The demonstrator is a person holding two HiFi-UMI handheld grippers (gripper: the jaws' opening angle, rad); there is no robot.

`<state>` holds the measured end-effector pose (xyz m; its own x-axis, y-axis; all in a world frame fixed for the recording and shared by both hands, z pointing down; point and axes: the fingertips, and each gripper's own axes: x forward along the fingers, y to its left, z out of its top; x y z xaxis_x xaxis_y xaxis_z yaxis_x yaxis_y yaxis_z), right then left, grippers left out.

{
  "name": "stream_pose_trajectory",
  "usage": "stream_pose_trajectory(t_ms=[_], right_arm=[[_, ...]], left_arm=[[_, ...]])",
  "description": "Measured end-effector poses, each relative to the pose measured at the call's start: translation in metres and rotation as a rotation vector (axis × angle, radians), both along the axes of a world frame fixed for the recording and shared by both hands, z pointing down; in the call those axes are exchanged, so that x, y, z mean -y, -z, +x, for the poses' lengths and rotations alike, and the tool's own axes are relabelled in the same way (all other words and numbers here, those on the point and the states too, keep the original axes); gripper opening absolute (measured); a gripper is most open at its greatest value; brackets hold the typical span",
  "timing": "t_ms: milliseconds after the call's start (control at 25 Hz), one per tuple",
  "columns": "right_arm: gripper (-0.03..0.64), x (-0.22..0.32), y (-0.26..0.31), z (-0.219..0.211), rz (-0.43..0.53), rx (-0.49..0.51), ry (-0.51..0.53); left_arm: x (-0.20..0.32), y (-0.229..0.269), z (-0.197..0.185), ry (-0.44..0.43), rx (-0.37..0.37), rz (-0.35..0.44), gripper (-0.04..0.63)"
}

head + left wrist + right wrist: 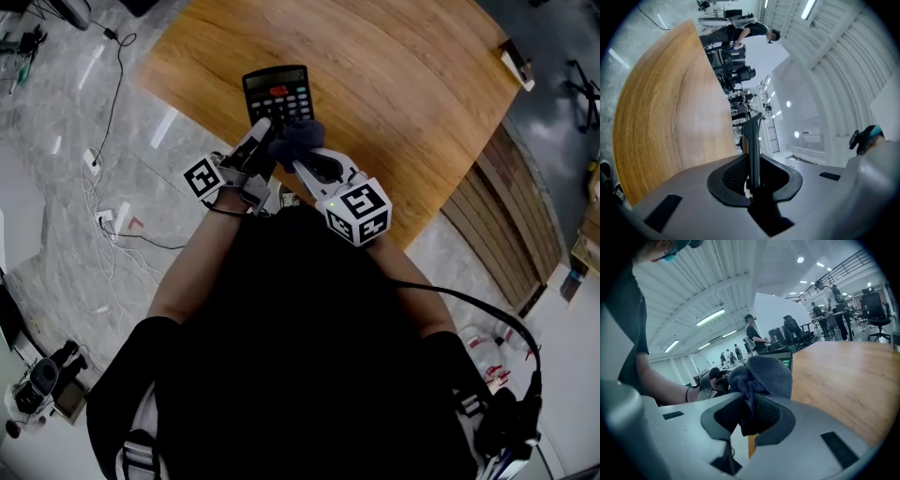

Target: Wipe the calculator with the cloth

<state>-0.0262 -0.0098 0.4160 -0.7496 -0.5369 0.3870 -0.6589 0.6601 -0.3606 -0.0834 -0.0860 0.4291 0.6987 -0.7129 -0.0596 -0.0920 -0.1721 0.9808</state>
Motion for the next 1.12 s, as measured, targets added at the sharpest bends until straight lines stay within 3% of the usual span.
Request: stream_pose_trajectory(t_ms=[120,240,400,480,680,800,960,1120], right_arm=[[0.066,-0.007,-0.005,-0.01,-0.021,0.025,0.021],[0.066,0.001,-0.009,-0.011,-0.045,0.077,-0.029],[0.066,0.012,-0.024,0.006,-0.055,0.047,-0.1],[0.064,0.019,-0.03,0.018,-0.076,0.078,-0.152],[0.063,0.032,0.0,0.02,0.098,0.174,-0.101],[0.063,0.033,0.007,0.014,0.134,0.207,-0.067],[0.063,0.031,0.009,0.014,0.152,0.198,-0.069],[0.063,0.037,0.018,0.045,0.197,0.218,-0.165]], left_arm=[[0.004,0.003,0.002,0.036,-0.089,-0.035,0.072],[0.007,0.006,-0.001,0.056,-0.131,-0.06,0.071],[0.006,0.018,-0.005,0.064,-0.186,-0.036,0.071],[0.001,0.029,0.001,0.025,-0.195,-0.009,0.071],[-0.022,0.046,0.035,-0.124,-0.214,0.008,0.071],[-0.025,0.049,0.039,-0.135,-0.239,0.002,0.071],[-0.022,0.05,0.036,-0.133,-0.218,0.011,0.071],[-0.015,0.048,0.023,-0.096,-0.194,0.018,0.071]])
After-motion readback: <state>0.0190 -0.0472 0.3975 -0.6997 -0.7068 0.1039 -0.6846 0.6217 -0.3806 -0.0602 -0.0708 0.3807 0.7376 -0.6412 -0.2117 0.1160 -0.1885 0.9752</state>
